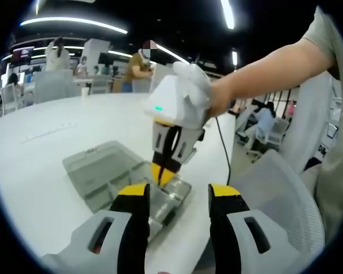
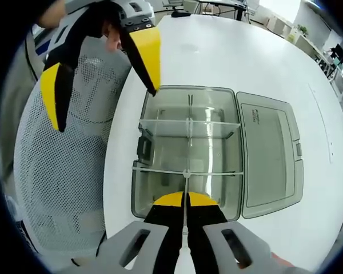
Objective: Insert the divider into the dual guide fixture by aligning both edges with the guide slots and pushing it downward to the bottom, including one-sided entry, uneven engagement, binding, and posture correction.
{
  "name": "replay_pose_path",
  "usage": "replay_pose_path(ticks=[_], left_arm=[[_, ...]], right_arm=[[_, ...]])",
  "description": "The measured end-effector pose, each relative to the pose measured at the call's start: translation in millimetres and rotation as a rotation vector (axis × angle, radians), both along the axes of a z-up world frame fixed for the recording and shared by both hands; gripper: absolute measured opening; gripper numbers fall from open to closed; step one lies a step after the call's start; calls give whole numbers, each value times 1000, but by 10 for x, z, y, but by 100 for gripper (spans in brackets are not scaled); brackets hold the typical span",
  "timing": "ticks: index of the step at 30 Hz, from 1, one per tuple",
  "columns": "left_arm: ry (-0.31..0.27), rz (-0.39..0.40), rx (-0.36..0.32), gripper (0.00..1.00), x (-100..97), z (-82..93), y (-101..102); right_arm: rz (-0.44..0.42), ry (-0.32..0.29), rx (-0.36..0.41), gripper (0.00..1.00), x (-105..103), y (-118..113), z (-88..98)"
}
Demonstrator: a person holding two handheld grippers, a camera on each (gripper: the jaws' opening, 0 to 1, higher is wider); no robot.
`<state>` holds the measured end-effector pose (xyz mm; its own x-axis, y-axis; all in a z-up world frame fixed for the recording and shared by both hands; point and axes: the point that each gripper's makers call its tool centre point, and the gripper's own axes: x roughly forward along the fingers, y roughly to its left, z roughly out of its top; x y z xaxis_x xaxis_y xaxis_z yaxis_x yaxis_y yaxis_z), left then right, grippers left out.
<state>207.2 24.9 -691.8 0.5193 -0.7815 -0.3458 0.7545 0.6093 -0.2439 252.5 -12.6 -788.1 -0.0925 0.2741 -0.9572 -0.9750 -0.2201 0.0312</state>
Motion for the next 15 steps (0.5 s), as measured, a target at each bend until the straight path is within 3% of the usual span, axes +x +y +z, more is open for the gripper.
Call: replay_pose_path(ticks=[15], left_arm=[[-1, 0, 4, 39, -7, 14, 27]], right_arm=[[12, -24, -2, 0, 13, 0, -3]])
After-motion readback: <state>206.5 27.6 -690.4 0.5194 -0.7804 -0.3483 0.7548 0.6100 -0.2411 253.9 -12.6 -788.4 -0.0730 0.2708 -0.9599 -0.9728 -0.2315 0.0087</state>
